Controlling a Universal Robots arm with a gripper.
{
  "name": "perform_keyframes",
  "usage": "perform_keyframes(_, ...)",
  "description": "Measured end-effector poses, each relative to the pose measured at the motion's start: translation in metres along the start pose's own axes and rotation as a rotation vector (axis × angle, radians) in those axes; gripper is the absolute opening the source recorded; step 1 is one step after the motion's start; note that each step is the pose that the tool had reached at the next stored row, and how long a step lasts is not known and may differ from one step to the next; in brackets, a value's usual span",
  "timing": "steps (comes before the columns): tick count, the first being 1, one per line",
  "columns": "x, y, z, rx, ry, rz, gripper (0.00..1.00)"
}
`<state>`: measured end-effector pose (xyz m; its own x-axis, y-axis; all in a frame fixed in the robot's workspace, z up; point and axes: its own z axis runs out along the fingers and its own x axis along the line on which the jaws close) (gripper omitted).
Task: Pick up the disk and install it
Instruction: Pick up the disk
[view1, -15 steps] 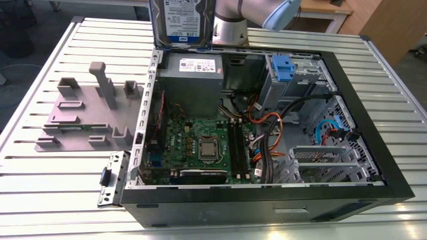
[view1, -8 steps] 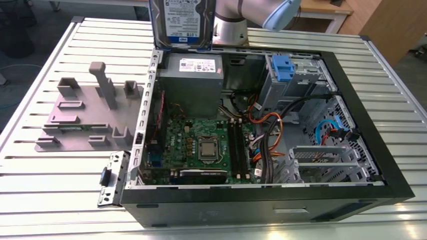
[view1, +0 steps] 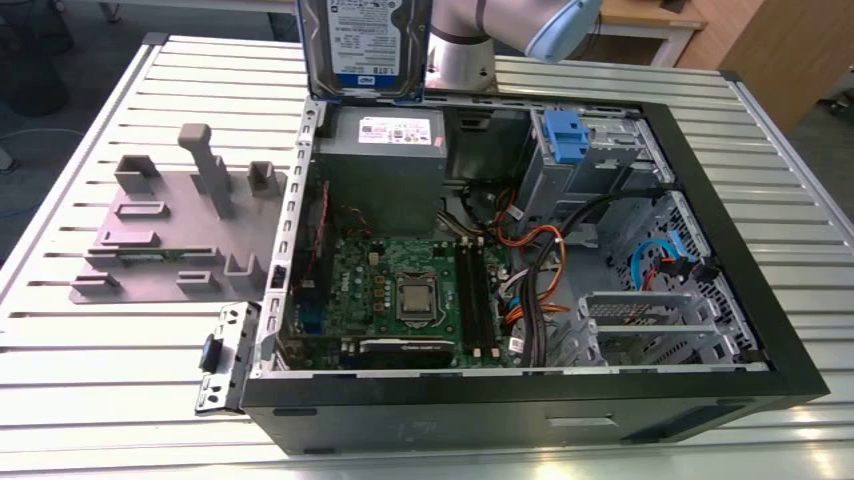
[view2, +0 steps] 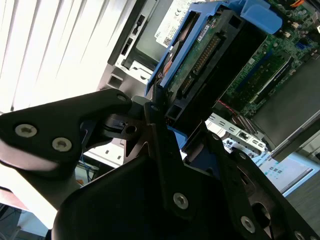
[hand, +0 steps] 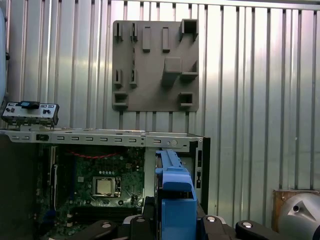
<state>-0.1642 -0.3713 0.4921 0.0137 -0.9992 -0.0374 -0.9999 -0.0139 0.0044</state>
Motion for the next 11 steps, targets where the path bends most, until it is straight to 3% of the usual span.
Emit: perform_keyframes(11,0.0026,0.0,-0.0001,0.0,0.0,0.0,0.36)
